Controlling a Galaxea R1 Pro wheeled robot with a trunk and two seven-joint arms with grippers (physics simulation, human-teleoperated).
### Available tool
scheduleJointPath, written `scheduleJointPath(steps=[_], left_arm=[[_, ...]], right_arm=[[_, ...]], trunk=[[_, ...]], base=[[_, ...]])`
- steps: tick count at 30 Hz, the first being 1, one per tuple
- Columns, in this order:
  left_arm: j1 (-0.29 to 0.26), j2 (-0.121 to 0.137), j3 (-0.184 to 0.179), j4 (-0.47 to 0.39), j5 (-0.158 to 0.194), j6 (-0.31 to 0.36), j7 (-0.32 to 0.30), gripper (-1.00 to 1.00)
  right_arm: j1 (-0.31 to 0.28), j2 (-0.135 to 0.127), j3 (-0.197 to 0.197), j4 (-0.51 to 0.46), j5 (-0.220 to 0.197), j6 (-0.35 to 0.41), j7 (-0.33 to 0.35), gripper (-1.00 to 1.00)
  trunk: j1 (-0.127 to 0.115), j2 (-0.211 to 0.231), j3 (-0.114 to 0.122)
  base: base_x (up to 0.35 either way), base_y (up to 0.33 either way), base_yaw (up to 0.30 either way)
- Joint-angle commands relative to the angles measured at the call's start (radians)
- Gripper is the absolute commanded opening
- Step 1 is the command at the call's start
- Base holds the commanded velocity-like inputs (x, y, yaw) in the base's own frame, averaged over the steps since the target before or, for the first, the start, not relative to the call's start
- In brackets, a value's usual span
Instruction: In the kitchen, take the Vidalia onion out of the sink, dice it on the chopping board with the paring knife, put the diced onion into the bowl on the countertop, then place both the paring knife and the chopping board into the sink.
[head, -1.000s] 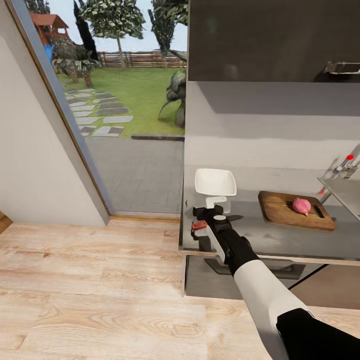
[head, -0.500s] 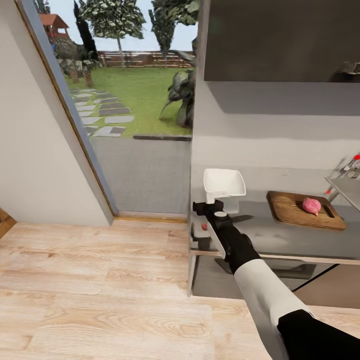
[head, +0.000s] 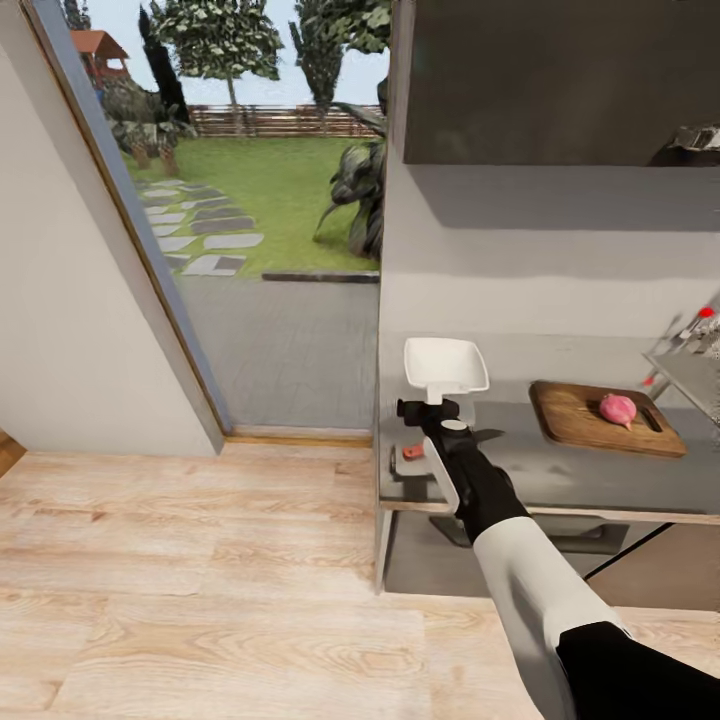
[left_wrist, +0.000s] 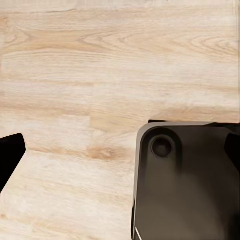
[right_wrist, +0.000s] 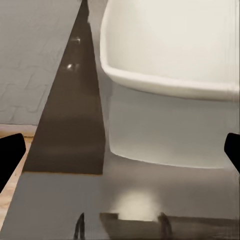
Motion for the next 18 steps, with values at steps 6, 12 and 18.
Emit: scheduleJointPath(steps=[6,12,18], left_arm=[[0.0,0.001,-0.008,-0.002,0.01,-0.002,0.006,1.0],[0.0,0.001,-0.008,-0.002,0.01,-0.002,0.006,1.0],[0.0,0.002,-0.008,-0.002,0.01,-0.002,0.006,1.0]], right_arm=[[-0.001,0.0,-0.002,0.009,-0.001,0.006,-0.033,1.0],[-0.001,0.0,-0.002,0.017,-0.001,0.006,-0.043,1.0],[-0.001,0.0,-0.002,0.023,-0.001,0.006,-0.045,1.0]], trunk=[[0.001,-0.002,0.005],[0.001,-0.002,0.012],[0.001,-0.002,0.018]], base=[[0.0,0.0,-0.172],[0.0,0.0,-0.178],[0.0,0.068,-0.179]])
